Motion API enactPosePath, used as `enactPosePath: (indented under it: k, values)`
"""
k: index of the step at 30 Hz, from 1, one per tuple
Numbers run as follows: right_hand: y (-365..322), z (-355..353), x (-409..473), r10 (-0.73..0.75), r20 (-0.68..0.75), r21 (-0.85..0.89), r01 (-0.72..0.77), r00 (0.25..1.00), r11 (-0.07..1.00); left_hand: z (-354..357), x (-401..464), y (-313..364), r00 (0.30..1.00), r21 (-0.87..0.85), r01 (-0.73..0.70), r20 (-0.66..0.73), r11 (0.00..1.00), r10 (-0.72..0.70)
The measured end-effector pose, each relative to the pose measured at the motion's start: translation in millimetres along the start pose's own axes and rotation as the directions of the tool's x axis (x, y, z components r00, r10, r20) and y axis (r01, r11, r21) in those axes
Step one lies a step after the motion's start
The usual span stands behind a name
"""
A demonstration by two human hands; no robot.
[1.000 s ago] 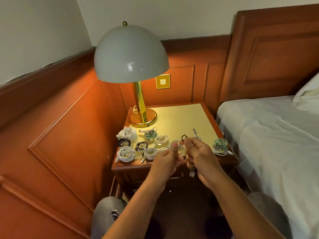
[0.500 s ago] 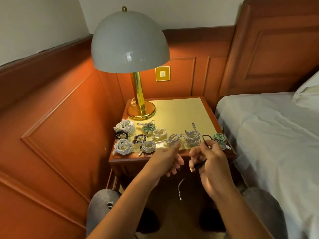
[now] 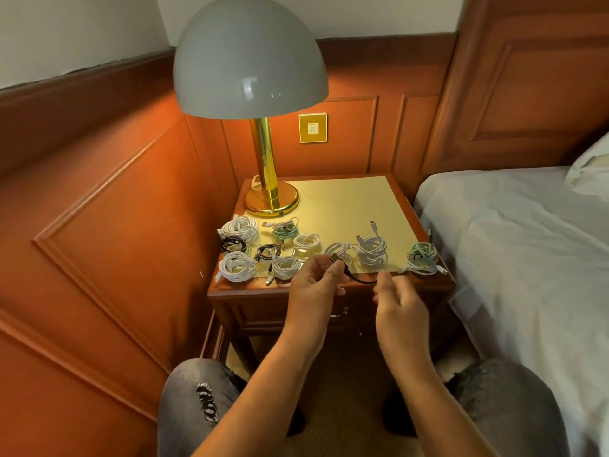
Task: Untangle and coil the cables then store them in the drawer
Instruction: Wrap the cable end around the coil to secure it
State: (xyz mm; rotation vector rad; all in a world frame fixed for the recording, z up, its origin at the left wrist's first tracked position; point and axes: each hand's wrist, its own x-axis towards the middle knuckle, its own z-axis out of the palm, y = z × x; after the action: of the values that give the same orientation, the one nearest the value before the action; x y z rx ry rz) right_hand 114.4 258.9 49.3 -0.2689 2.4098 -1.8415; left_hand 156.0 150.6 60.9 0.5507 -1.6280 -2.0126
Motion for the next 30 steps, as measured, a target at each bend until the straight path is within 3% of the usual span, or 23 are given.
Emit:
enactPosePath:
  k: [2, 4, 6, 9, 11, 13, 16, 18, 22, 24, 27, 29, 30]
  values:
    - [7, -10, 1, -0.252, -0.039, -0.166, 0.243, 0.967, 0.956, -5, 10, 4, 1.0, -0.01, -0.021, 0.02, 1.0, 0.021]
    - [12, -7, 10, -0.306, 0.161, -0.175, 0.332, 0.938, 0.927, -5, 19, 10, 0.999, -0.042, -0.02, 0.037, 0.999, 0.022]
    - [11, 4, 18, -0.313, 0.286, -0.098, 0.353, 0.906, 0.931, 1, 27, 17, 0.999, -0.097, -0.012, 0.045, 0.995, 0.017]
    - [5, 15, 28, -0.33, 0.206, 0.071, 0.322, 0.921, 0.944, 8, 33, 22, 0.996, -0.106, 0.033, 0.086, 0.994, -0.024]
    - [-2, 19, 31, -0.346, 0.187, 0.114, 0.33, 0.919, 0.937, 9, 31, 22, 0.985, 0.018, 0.08, 0.155, 0.997, -0.082]
    - [-4, 23, 36, -0.354, 0.186, 0.072, 0.347, 0.917, 0.935, 9, 32, 18, 0.983, 0.086, 0.077, 0.16, 0.993, -0.09]
    - [1, 28, 37, -0.363, 0.231, -0.005, 0.374, 0.903, 0.927, 8, 37, 22, 0.991, 0.048, 0.081, 0.103, 0.996, -0.086]
    - [9, 28, 32, -0.312, 0.316, 0.07, 0.305, 0.896, 0.95, 4, 42, 31, 0.989, -0.085, 0.132, 0.076, 0.988, -0.126]
    - [27, 27, 11, -0.138, 0.539, 0.363, -0.082, 0.831, 0.928, -7, 52, 55, 0.951, -0.281, 0.295, 0.174, 0.913, -0.254]
    - [32, 29, 6, -0.062, 0.62, 0.431, -0.273, 0.782, 0.86, -15, 57, 66, 0.936, -0.252, 0.325, 0.221, 0.912, -0.272]
    - [35, 24, 18, 0.011, 0.753, 0.362, -0.427, 0.658, 0.829, -25, 60, 80, 0.928, -0.085, 0.294, 0.266, 0.952, -0.262]
    - [34, 17, 31, 0.024, 0.802, 0.271, -0.399, 0.597, 0.876, -30, 58, 85, 0.927, 0.008, 0.239, 0.295, 0.971, -0.23]
    - [31, 14, 38, 0.031, 0.795, 0.205, -0.317, 0.606, 0.926, -31, 56, 86, 0.925, 0.043, 0.211, 0.314, 0.977, -0.214]
